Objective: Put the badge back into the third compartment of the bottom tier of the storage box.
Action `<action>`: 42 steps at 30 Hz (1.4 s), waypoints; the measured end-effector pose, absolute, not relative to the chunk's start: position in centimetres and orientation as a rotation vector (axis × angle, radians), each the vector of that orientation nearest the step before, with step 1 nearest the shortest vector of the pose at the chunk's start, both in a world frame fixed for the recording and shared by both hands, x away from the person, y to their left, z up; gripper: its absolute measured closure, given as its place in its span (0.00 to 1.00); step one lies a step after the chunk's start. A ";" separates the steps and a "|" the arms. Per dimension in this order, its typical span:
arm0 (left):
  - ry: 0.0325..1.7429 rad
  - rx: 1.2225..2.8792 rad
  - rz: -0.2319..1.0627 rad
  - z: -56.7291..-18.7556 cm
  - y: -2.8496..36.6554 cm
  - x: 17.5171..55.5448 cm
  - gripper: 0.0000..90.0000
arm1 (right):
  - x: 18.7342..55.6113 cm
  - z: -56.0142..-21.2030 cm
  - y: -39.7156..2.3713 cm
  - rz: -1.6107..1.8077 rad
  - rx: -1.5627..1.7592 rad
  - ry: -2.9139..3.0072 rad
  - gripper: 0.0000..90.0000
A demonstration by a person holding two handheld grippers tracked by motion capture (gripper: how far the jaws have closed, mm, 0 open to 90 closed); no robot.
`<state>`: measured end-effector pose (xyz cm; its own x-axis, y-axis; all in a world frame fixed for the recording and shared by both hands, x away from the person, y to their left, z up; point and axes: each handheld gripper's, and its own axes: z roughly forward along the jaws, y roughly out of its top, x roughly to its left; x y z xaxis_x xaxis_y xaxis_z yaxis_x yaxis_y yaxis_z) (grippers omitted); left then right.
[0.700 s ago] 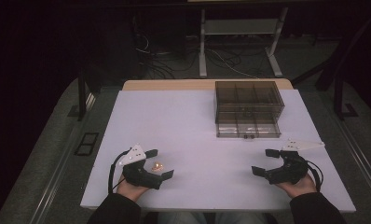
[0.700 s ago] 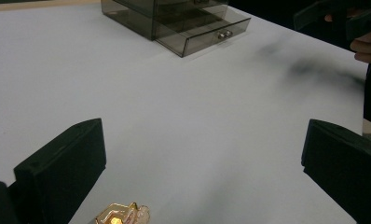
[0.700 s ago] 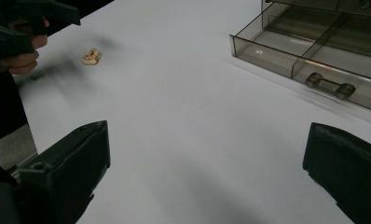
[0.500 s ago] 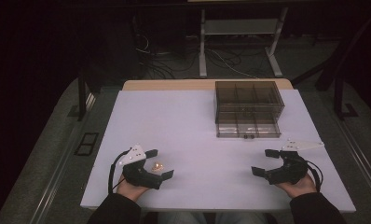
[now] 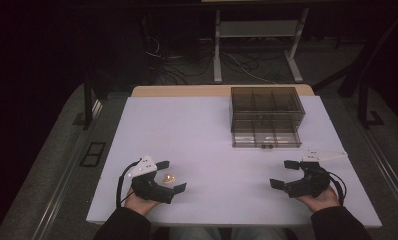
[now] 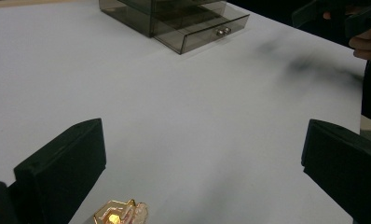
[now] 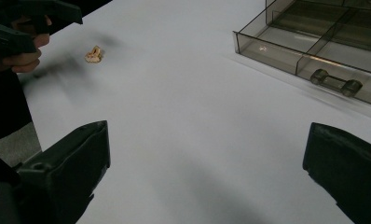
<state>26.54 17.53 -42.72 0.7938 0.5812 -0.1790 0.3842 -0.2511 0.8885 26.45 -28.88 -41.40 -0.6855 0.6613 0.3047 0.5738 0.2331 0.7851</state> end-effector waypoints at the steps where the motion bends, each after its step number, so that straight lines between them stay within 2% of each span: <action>1: 0.732 1.876 0.224 -42.7 17.5 26.5 0.00 | 26.4 -41.4 -28.9 1.463 1.206 2.392 0.00; 26: 0.741 1.970 0.251 -40.4 18.2 26.7 0.00 | 26.5 -41.5 -28.9 1.436 1.211 2.399 0.00; 42: 0.785 2.054 0.212 -39.4 19.4 28.6 0.00 | 26.5 -41.5 -28.9 1.429 1.210 2.406 0.00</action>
<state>28.56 19.41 -39.37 0.7838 0.6044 -0.1427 0.4499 -0.3942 0.8013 26.52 -28.89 -41.54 -0.6813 0.6686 0.2981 0.5816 0.2472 0.7750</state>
